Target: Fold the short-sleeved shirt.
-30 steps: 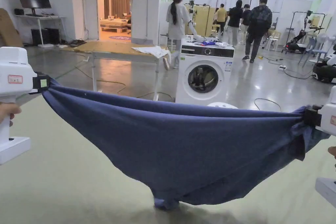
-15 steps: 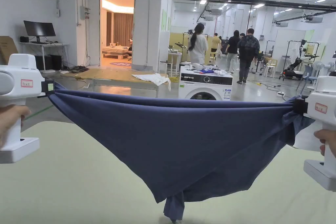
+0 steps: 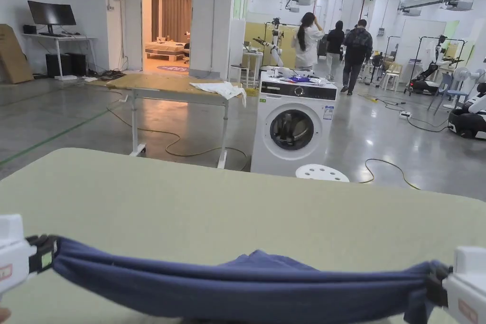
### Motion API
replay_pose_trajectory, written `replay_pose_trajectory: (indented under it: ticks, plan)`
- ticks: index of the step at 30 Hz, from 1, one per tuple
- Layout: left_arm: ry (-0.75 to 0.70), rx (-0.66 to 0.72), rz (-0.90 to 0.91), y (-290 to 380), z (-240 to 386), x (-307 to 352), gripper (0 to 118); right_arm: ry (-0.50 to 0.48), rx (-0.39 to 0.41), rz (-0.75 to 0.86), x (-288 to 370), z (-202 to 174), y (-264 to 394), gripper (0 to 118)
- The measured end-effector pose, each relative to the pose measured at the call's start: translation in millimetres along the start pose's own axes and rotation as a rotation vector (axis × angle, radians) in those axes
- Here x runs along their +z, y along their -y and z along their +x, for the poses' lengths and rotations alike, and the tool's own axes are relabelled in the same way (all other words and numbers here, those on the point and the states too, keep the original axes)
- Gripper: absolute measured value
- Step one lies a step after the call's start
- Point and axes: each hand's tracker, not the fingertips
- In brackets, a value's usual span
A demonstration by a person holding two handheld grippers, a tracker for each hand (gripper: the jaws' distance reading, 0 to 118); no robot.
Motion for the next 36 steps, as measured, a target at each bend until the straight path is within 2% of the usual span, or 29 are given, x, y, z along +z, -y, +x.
replay_pose_trajectory:
  ticks: [7,13,14,15,16,17,18,19,21,24,27,30,32,33,35,36]
  plan:
    - [-0.036,0.01,-0.101,88,-11,38,0,0.005,-0.003,-0.141,27,-3,92,5]
    - [-0.069,0.007,-0.195,134,-15,42,2,-0.002,-0.027,-0.205,30,-8,130,8]
    - [-0.069,0.007,-0.2,137,-15,42,8,-0.003,-0.024,-0.209,31,-10,131,13]
    - [-0.082,0.009,-0.201,139,-15,44,16,0.0,-0.018,-0.208,34,-12,132,24]
    - [-0.095,0.008,-0.196,139,-15,46,28,0.028,0.01,-0.192,38,-16,129,46]
    - [-0.134,0.005,-0.181,143,-22,39,40,0.06,0.024,-0.167,43,-17,125,61]
    - [-0.158,-0.004,-0.155,141,-21,40,54,0.081,0.026,-0.139,47,-19,121,71]
    - [-0.166,-0.016,-0.138,135,-18,42,67,0.088,0.013,-0.097,55,-21,114,74]
    - [-0.163,-0.028,-0.083,121,-8,44,70,0.094,-0.007,-0.029,63,-25,100,74]
    - [-0.118,-0.062,-0.026,98,15,40,70,0.041,-0.048,0.074,70,-40,76,74]
    - [-0.057,-0.125,0.064,78,53,39,69,0.012,-0.062,0.189,69,-68,56,73]
    - [-0.055,-0.184,0.171,61,94,40,69,-0.008,-0.076,0.276,65,-99,39,72]
    - [-0.058,-0.202,0.226,52,114,41,64,-0.02,-0.078,0.311,62,-117,28,61]
    - [-0.061,-0.207,0.248,49,124,42,57,-0.024,-0.08,0.324,61,-123,23,50]
    - [-0.063,-0.207,0.293,42,139,45,33,-0.029,-0.095,0.359,59,-135,14,15]
    - [-0.064,-0.21,0.309,40,143,46,22,-0.03,-0.099,0.367,59,-139,11,8]
